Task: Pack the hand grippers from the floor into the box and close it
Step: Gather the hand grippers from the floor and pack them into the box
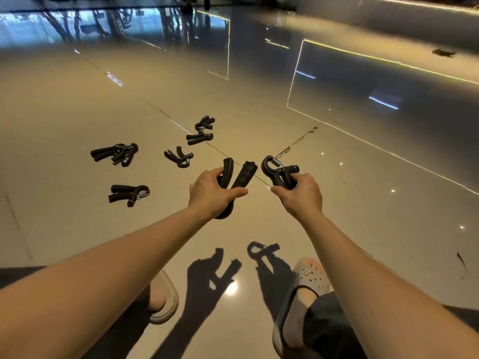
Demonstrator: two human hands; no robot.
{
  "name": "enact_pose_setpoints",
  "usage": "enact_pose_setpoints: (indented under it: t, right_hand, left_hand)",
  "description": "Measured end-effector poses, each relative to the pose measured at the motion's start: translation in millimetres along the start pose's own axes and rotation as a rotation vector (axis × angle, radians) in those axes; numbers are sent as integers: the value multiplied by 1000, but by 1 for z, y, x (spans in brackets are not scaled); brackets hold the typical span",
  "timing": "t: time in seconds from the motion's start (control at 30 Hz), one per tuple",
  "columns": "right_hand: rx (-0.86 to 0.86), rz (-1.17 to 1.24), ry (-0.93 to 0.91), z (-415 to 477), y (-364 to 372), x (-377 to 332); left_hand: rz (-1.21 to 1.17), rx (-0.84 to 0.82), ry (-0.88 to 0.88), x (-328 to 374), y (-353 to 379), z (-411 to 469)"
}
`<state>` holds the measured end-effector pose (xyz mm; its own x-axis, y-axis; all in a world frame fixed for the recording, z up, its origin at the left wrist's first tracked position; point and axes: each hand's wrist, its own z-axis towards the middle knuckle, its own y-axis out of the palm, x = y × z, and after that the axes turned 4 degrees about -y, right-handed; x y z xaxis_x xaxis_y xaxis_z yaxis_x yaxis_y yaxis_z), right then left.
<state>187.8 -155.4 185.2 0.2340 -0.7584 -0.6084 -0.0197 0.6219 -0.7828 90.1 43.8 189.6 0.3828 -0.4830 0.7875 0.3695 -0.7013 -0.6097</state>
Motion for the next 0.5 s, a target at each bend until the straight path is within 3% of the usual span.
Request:
enact_pose_setpoints:
  t: [0.5]
  right_hand:
    - [-26,90,-55,-199,-204,-18]
  left_hand:
    - [124,-26,301,88,-54,-246]
